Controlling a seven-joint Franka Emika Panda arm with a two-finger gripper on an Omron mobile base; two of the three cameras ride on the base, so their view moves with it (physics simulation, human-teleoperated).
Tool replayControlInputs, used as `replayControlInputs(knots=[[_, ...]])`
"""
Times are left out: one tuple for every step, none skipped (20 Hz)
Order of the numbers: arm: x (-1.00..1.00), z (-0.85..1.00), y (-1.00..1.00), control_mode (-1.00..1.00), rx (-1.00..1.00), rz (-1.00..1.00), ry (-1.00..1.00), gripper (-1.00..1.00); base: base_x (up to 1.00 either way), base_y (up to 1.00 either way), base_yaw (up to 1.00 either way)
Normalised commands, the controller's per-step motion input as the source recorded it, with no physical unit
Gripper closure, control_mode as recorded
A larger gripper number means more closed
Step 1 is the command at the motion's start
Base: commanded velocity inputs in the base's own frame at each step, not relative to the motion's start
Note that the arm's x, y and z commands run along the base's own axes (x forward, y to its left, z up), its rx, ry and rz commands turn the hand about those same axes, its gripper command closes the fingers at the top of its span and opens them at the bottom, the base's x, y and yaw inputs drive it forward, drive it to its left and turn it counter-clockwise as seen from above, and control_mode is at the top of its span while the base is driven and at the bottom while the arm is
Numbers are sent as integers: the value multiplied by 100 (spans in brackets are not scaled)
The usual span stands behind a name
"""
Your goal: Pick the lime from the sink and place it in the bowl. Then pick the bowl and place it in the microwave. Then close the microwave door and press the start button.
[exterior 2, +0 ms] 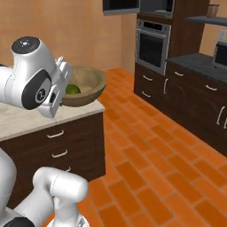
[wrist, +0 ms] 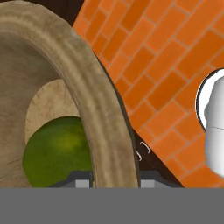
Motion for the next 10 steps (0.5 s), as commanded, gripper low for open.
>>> replayControlInputs(knots=[[0, 0, 0, 100, 0, 0, 0, 100, 100, -100, 14], [0, 0, 0, 100, 0, 0, 0, 100, 100, -100, 17], [0, 0, 0, 100, 0, 0, 0, 100, 100, -100, 19], [0, 0, 0, 100, 0, 0, 0, 100, 100, -100, 23], [0, 0, 0, 100, 0, 0, 0, 100, 100, -100, 27], [0, 0, 0, 100, 0, 0, 0, 100, 100, -100, 27], [0, 0, 0, 100, 0, 0, 0, 100, 100, -100, 27], [0, 0, 0, 100, 0, 0, 0, 100, 100, -100, 28], [0, 0, 0, 100, 0, 0, 0, 100, 100, -100, 28], [0, 0, 0, 100, 0, 0, 0, 100, 100, -100, 31]])
